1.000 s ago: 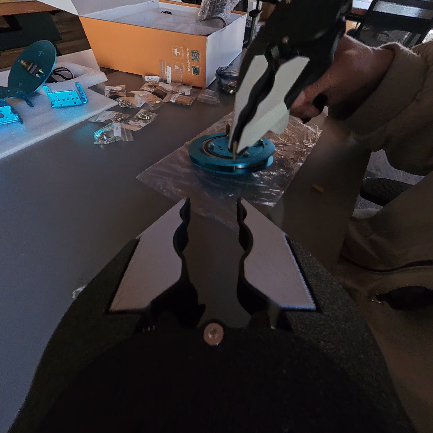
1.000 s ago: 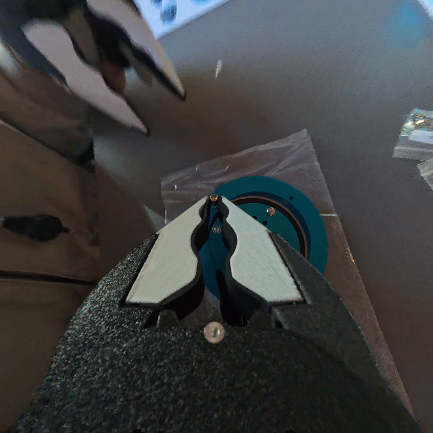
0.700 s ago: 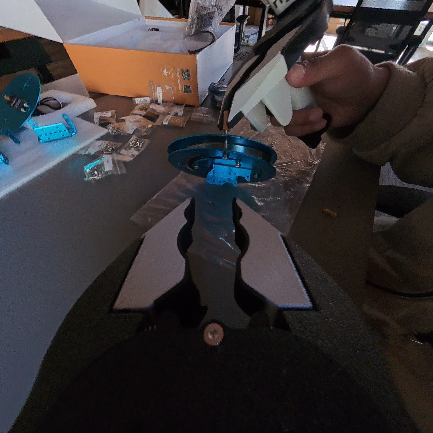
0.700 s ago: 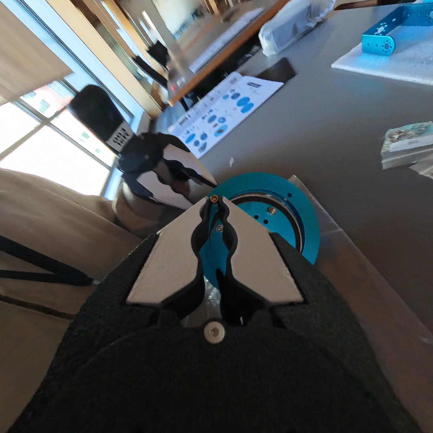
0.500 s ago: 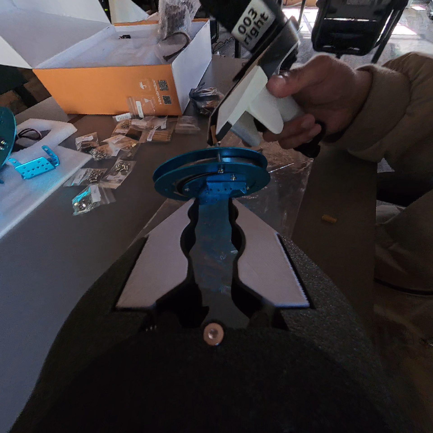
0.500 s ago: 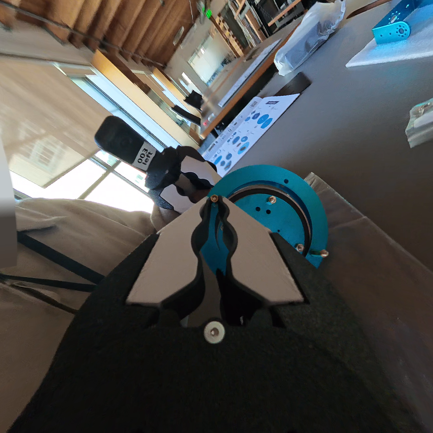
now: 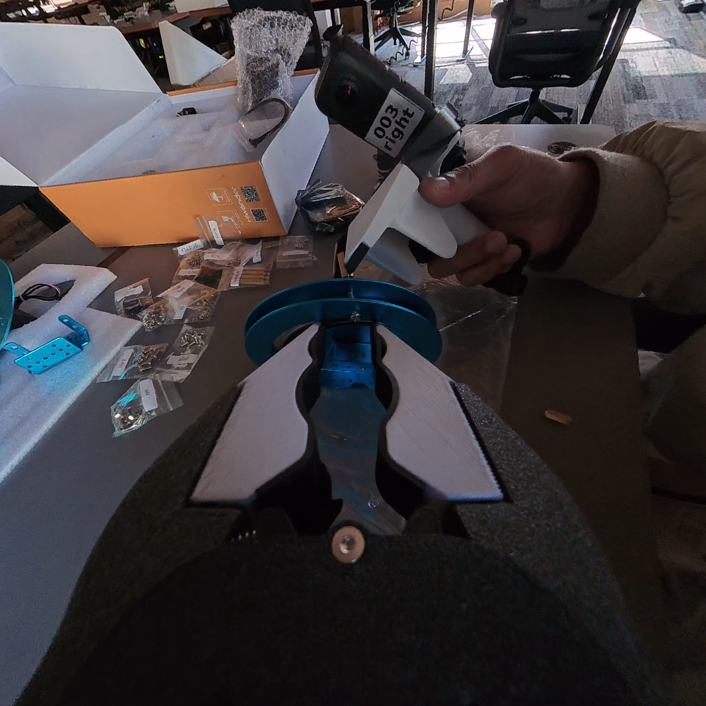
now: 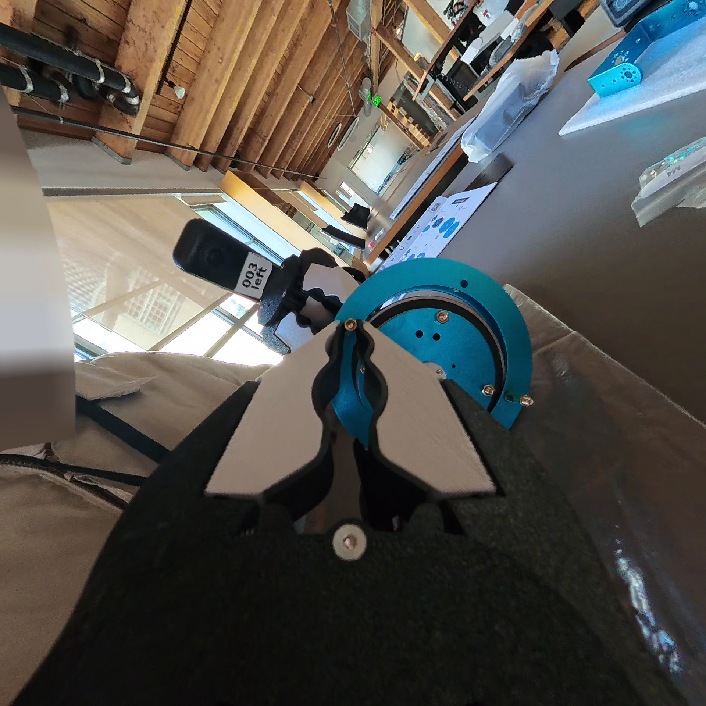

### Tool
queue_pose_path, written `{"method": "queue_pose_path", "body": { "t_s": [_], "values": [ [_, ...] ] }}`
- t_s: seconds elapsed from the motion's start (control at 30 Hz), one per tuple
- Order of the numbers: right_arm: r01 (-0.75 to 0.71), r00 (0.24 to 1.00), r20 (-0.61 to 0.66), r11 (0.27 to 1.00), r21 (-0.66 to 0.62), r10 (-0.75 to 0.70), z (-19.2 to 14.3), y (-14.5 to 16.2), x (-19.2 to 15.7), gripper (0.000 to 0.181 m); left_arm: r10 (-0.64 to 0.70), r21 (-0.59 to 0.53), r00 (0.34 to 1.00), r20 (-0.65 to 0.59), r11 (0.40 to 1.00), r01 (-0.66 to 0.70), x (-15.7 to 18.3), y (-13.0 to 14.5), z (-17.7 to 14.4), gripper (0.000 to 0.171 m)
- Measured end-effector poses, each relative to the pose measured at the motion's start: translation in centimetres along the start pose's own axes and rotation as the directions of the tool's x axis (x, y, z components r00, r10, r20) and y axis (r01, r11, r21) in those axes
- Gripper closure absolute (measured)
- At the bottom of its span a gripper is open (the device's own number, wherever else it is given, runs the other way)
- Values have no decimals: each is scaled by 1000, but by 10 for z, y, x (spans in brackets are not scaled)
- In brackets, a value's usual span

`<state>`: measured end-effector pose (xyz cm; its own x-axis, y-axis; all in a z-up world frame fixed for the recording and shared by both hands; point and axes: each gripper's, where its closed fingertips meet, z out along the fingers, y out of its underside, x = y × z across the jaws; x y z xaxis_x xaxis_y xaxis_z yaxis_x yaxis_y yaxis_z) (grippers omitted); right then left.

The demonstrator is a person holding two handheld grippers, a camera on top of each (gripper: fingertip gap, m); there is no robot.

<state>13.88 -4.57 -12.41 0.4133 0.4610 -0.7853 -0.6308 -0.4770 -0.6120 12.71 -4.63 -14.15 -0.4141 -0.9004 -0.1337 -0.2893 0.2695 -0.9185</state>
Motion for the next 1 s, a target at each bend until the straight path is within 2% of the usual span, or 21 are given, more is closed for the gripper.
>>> {"method": "queue_pose_path", "body": {
  "t_s": [0.17,0.23,0.3,0.47,0.63,0.7,0.83,1.0],
  "values": [
    [-22,999,26,1000,-11,23,2,8,-1,177,43,-21,999,-16,999,-43,1,-1,3,154],
    [-21,1000,22,1000,-5,21,0,7,-1,177,47,-7,998,-30,999,-48,4,-3,3,168],
    [-22,1000,16,1000,-2,22,-1,7,0,177,51,9,998,-25,999,-51,3,-4,5,168],
    [-35,999,18,999,21,35,-4,5,0,177,-35,61,997,-68,997,39,3,-6,4,168],
    [70,997,-31,997,17,-70,-5,6,1,176,-160,99,976,-151,979,176,2,-6,4,168],
    [130,990,-49,992,-3,-130,-5,7,0,176,-244,107,946,-215,957,271,1,-4,4,167],
    [277,954,-99,958,-70,-283,-5,10,-1,176,-437,78,824,-361,866,494,1,-4,4,168],
    [397,896,-167,911,-113,-412,-8,7,2,176,-538,96,691,-483,751,653,-8,-15,-6,156]
  ]
}}
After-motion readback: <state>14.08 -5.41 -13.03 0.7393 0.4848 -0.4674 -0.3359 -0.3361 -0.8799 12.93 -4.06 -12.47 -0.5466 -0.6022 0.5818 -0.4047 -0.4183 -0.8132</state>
